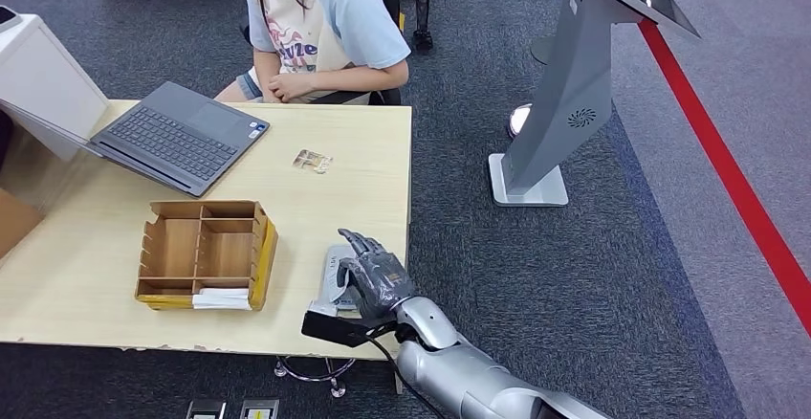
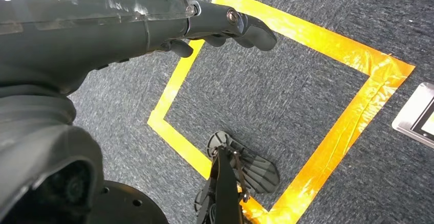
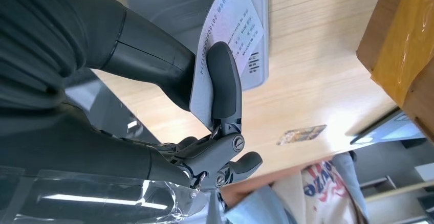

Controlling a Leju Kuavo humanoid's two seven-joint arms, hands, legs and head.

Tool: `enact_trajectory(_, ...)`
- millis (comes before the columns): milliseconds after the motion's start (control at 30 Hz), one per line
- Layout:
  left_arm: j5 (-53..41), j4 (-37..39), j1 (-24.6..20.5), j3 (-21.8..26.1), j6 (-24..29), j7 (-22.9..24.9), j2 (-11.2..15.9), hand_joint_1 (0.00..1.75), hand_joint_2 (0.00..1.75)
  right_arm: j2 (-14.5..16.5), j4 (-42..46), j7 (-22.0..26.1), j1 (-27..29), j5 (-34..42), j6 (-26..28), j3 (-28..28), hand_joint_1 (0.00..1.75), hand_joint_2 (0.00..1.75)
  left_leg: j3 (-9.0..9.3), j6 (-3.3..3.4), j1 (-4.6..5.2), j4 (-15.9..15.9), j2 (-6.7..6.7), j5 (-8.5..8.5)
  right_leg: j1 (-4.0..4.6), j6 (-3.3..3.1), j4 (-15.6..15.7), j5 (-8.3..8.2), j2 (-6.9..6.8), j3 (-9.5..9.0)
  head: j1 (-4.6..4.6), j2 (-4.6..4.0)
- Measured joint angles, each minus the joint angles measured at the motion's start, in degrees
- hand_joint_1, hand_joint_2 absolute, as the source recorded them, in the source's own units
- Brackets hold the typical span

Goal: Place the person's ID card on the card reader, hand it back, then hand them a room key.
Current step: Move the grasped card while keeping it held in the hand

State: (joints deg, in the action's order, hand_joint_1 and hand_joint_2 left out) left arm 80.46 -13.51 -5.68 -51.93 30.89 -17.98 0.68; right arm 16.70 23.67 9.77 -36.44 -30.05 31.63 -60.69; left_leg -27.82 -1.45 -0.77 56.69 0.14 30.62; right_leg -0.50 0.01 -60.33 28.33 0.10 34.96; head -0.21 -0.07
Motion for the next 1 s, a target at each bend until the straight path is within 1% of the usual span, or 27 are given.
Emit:
enact_trajectory(100,0.0,0.0,0.0,0.0,-0.1,-0.01,0.0,0.0,0.0,0.3,-0.08,1.57,0.05,3.39,-2.42,1.83,1.75,1.75,0.01,0.0,0.0,0.0,0.01,0.0,0.0,-0.01,0.0,-0.01,0.01,0.0,0.0,0.0)
enact_trajectory(200,0.0,0.0,0.0,0.0,-0.2,0.0,0.0,0.0,0.0,0.6,-0.13,2.45,0.06,5.0,-4.09,3.24,1.75,1.75,0.01,0.0,0.0,0.0,0.02,0.0,0.0,-0.01,0.0,-0.01,0.02,0.0,-0.01,0.0)
enact_trajectory(600,0.39,0.0,0.0,0.0,-0.54,0.0,0.0,0.0,0.0,1.83,-0.46,5.34,0.64,13.67,-7.79,8.14,1.75,1.75,0.0,0.0,0.0,0.0,0.03,0.0,0.0,-0.01,0.0,-0.01,0.01,0.0,0.0,0.0)
enact_trajectory(867,0.7,0.0,0.0,0.0,-0.31,-0.02,0.0,0.0,0.0,2.45,-0.63,9.19,0.86,21.89,-10.87,11.96,1.75,1.75,-0.02,0.0,0.0,0.0,0.02,0.0,0.0,-0.01,0.0,-0.01,0.01,0.01,-0.01,0.0)
enact_trajectory(1000,1.08,0.0,0.0,0.0,-0.02,-0.05,0.0,0.0,0.0,2.73,-0.66,10.58,0.87,24.35,-11.32,13.25,1.75,1.75,-0.02,0.0,0.0,0.0,0.02,0.0,0.0,-0.01,0.0,-0.01,0.01,0.01,-0.01,0.0)
